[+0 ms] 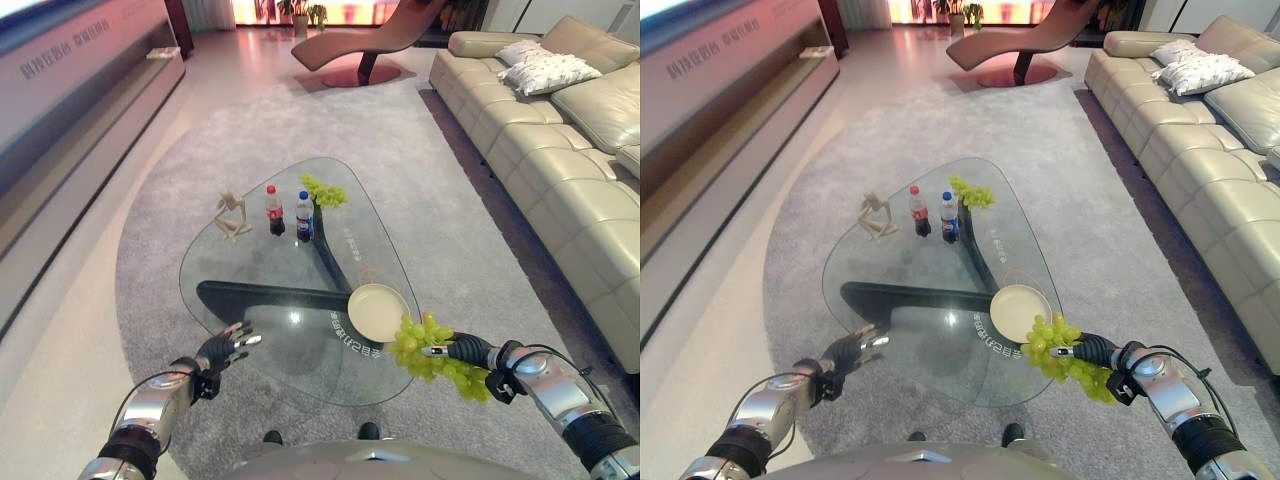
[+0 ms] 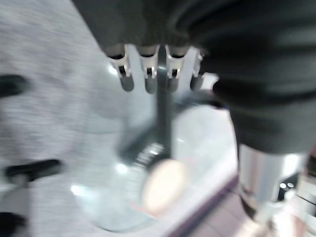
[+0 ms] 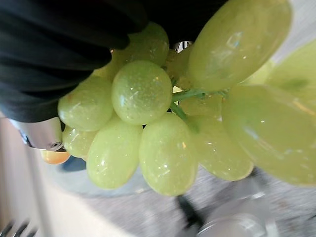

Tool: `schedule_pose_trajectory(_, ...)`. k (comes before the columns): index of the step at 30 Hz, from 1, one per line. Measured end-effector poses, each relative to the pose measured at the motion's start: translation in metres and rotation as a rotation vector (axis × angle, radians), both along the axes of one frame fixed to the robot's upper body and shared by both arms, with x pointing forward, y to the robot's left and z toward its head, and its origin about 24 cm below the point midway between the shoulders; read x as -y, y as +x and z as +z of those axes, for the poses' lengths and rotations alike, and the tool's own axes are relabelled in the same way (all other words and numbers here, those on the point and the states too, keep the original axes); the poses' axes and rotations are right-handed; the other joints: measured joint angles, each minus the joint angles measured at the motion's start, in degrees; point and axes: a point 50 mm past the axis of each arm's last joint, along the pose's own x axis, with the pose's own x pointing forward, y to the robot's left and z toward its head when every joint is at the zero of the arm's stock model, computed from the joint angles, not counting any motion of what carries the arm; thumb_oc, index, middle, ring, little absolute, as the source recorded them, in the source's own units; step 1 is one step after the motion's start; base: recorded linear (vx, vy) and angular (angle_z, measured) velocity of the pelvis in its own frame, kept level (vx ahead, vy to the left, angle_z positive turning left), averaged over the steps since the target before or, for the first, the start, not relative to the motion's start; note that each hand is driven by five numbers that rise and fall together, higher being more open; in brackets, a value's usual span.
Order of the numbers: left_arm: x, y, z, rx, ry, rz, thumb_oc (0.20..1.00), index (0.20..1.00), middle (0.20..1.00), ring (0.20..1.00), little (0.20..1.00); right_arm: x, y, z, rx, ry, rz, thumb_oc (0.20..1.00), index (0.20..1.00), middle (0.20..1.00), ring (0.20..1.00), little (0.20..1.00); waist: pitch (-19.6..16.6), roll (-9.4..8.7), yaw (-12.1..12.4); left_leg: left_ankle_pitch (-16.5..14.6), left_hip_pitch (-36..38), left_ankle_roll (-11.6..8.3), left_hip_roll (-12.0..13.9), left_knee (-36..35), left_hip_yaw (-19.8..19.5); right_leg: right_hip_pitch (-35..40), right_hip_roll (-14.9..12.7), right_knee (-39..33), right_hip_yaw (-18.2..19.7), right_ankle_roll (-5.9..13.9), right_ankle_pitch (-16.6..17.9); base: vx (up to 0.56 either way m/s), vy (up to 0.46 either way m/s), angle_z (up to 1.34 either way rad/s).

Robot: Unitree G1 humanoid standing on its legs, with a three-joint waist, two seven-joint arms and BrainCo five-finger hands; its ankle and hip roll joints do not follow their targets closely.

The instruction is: Pick up fruits into the plate

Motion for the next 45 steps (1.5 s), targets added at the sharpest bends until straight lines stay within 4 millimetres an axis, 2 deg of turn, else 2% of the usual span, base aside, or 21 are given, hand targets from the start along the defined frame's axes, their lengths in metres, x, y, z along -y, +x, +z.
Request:
schedule_pose_trajectory(2,-0.008,-0.009,-0.011,-0.070,0.032,0.039,1.000,1.000,1.000,1.000,1.000,0.007,0.016,0.005,0.047,-0.096,-0.009,0.200,0.200,0.200,0.200,0.200,1.24,0.01,0.30,0.46,-1.58,-0.15,-0.08,0.03,-0.27,-1.47,-0.03,0.00,-0.13,0.09,0.09,-0.15,-0.106,0.08)
schedule_pose_trajectory(7,-0.018,-0.007,-0.018,-0.117,0.106,0.078,1.000,1.000,1.000,1.000,1.000,0.015,0.062,0.029,0.179,-0.282,-0.016,0.200,0.200,0.200,0.200,0.200,6.11,0.37,1.62,2.19,-5.13,-1.16,-0.23,0.33,-1.32,-4.42,0.29,0.26,-1.40,-0.29,0.77,-0.13,-0.091,0.12)
schedule_pose_trajectory(9,-0.015,0.001,-0.019,-0.105,0.112,0.092,1.000,1.000,1.000,1.000,1.000,0.023,0.079,0.042,0.223,-0.331,-0.051,0.200,0.200,0.200,0.200,0.200,8.87,0.83,2.62,2.60,-5.85,-1.57,-0.18,0.35,-1.76,-4.96,0.57,0.29,-1.74,-0.85,1.21,-0.11,-0.078,0.08)
schedule_pose_trajectory(11,-0.014,0.007,-0.018,-0.099,0.120,0.093,1.000,1.000,1.000,1.000,1.000,0.030,0.087,0.049,0.249,-0.363,-0.087,0.200,0.200,0.200,0.200,0.200,10.37,1.22,3.48,2.77,-6.81,-1.73,-0.07,0.35,-2.16,-5.59,0.68,0.28,-2.10,-0.61,1.04,-0.11,-0.071,0.15)
schedule_pose_trajectory(12,-0.015,0.014,-0.016,-0.080,0.134,0.094,1.000,1.000,1.000,1.000,1.000,0.035,0.097,0.059,0.286,-0.394,-0.125,0.200,0.200,0.200,0.200,0.200,12.20,1.63,3.76,3.25,-7.91,-1.79,0.04,0.37,-3.01,-6.43,0.81,0.29,-2.95,-0.62,1.04,-0.11,-0.059,0.20)
schedule_pose_trajectory(14,-0.014,0.020,-0.013,-0.064,0.148,0.085,1.000,1.000,1.000,1.000,1.000,0.039,0.104,0.067,0.328,-0.417,-0.155,0.200,0.200,0.200,0.200,0.200,13.71,1.91,4.34,3.52,-9.13,-1.91,0.18,0.53,-3.47,-7.39,0.96,0.30,-3.21,-0.83,1.19,-0.12,-0.052,0.17)
schedule_pose_trajectory(17,-0.011,0.038,-0.005,-0.008,0.177,0.057,1.000,1.000,1.000,1.000,1.000,0.045,0.117,0.083,0.409,-0.456,-0.213,0.200,0.200,0.200,0.200,0.200,17.71,3.47,4.69,3.62,-10.60,-2.00,0.16,1.14,-4.59,-7.92,0.94,0.31,-4.28,-0.91,1.23,-0.12,-0.033,0.16)
schedule_pose_trajectory(19,-0.008,0.048,0.000,0.034,0.187,0.042,1.000,1.000,1.000,1.000,1.000,0.047,0.125,0.094,0.456,-0.485,-0.247,0.200,0.200,0.200,0.200,0.200,18.74,4.68,4.75,3.97,-12.52,-2.05,0.03,1.16,-5.24,-9.57,0.89,0.31,-4.74,-1.09,1.36,-0.14,0.007,0.13)
schedule_pose_trajectory(26,0.002,0.075,0.016,0.126,0.180,0.020,1.000,1.000,1.000,1.000,1.000,0.043,0.145,0.123,0.566,-0.500,-0.295,0.200,0.200,0.200,0.200,0.200,21.74,7.37,4.58,4.28,-16.08,-2.26,-0.15,1.21,-5.77,-12.91,0.76,0.35,-5.29,-1.98,2.03,-0.09,0.019,0.04)
schedule_pose_trajectory(32,0.009,0.085,0.022,0.166,0.182,0.012,1.000,1.000,1.000,1.000,1.000,0.047,0.149,0.132,0.597,-0.503,-0.345,0.200,0.200,0.200,0.200,0.200,21.99,7.53,4.17,4.35,-17.82,-2.25,-0.58,1.27,-5.78,-14.59,0.38,0.35,-5.36,-1.98,2.01,-0.05,0.024,0.01)
schedule_pose_trajectory(36,0.012,0.085,0.021,0.169,0.186,0.001,1.000,1.000,1.000,1.000,1.000,0.041,0.153,0.133,0.621,-0.499,-0.360,0.200,0.200,0.200,0.200,0.200,21.99,7.55,3.87,4.35,-18.17,-2.25,-0.75,1.27,-5.67,-15.06,0.19,0.35,-5.24,-1.97,2.00,-0.04,0.049,-0.01)
schedule_pose_trajectory(43,0.022,0.088,0.022,0.195,0.180,-0.021,1.000,1.000,1.000,1.000,1.000,0.034,0.164,0.151,0.690,-0.495,-0.372,0.200,0.200,0.200,0.200,0.200,22.16,7.94,3.74,4.38,-20.88,-2.22,-0.96,2.10,-5.29,-17.77,-0.09,0.80,-4.77,-1.98,2.02,-0.03,0.050,-0.03)
schedule_pose_trajectory(44,0.022,0.088,0.022,0.195,0.179,-0.021,1.000,1.000,1.000,1.000,1.000,0.034,0.164,0.151,0.692,-0.497,-0.370,0.238,0.238,0.238,0.238,0.238,22.18,7.98,3.77,4.38,-20.89,-2.22,-0.96,2.10,-5.25,-17.78,-0.09,0.80,-4.75,-1.98,2.03,-0.01,0.046,-0.01)
schedule_pose_trajectory(45,0.023,0.088,0.022,0.196,0.180,-0.020,1.000,1.000,1.000,1.000,1.000,0.033,0.165,0.152,0.692,-0.500,-0.365,0.354,0.354,0.354,0.354,0.354,22.18,7.98,3.80,4.38,-20.89,-2.22,-0.96,2.12,-5.20,-17.78,-0.09,0.80,-4.74,-1.98,2.02,-0.01,0.034,0.00)
